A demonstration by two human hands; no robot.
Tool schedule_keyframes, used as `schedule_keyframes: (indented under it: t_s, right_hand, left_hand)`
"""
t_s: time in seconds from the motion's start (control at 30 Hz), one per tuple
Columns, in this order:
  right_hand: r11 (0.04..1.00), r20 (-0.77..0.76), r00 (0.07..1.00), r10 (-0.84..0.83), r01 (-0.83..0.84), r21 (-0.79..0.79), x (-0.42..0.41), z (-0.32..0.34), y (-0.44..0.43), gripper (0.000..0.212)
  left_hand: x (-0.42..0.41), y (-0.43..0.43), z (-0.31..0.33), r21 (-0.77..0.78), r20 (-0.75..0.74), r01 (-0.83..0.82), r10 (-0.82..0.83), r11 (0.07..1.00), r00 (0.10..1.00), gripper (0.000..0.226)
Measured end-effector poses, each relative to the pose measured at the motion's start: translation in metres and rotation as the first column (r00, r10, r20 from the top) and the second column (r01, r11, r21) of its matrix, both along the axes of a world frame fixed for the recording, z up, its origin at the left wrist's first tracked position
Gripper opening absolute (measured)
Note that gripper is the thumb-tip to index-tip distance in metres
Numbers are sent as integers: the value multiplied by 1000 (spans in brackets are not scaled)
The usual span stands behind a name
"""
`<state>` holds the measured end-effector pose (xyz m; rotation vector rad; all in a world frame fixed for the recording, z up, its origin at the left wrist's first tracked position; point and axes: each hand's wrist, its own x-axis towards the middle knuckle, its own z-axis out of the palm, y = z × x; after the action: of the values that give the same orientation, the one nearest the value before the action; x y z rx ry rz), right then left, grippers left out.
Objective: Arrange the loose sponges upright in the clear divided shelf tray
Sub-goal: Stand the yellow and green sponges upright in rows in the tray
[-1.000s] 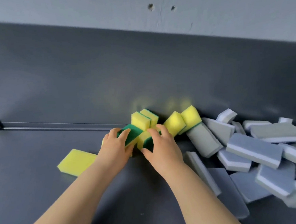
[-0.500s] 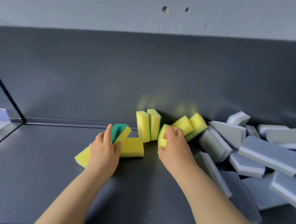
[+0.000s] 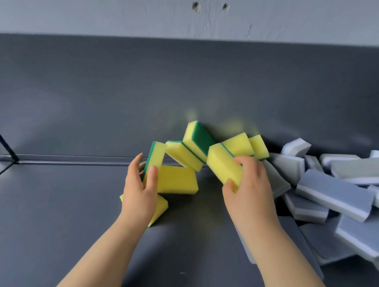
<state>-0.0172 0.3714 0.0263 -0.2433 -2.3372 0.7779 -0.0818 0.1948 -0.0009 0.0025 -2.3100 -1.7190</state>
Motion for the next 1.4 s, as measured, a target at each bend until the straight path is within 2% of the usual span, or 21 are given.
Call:
schedule_keyframes:
  t_s: [0.1,0.23,0.4,0.5,0.57,0.63,0.77,0.87,1.0,1.17,1.4]
  right_hand:
    - [998,-65,995,69,-70,-6,-1,-5,-8,43]
    - [977,-137,968,211,-214,-12,0,-6,-30,39]
    - [970,-154,958,243,-243,20,5,-4,-53,37]
    - [968,-119,961,250,-248,30,11,-2,-68,38]
    - [971,-75,969,236,-238,-22,17,1,-79,43]
    - [972,-50,975,218,-221,-75,24,3,-91,48]
    - [974,-4,981,194,-193,-121,35,7,-118,48]
    - [979,54,983,173,-165,-123,40,5,-145,47]
    - [986,93,985,148,-139,-94,54,-2,-183,43]
    - [985,121,978,171,-166,-55,76,-12,-219,42]
    - [949,5,950,313,-313,40,98,-19,-241,41]
  left_hand:
    - [6,-6,10,72,17,-59,58,996,998,34]
    - [14,-11,15,75,23,83,-85,994,996,19]
    - [14,-26,18,48,80,254,-257,966,963,29]
    - [10,-41,21,-55,101,249,-243,967,965,46]
    - [11,-54,26,-156,66,207,-199,966,978,37]
    - [11,-72,30,-170,41,196,-192,966,981,32]
    - [21,-115,36,-104,-18,250,-253,963,967,47]
    - [36,-147,39,-191,-74,293,-311,937,947,55]
    - [56,-192,33,-357,-149,256,-325,898,934,53]
    - [86,-231,23,-445,-214,213,-335,870,918,45]
    - [134,-263,14,-515,-287,39,-215,856,933,48]
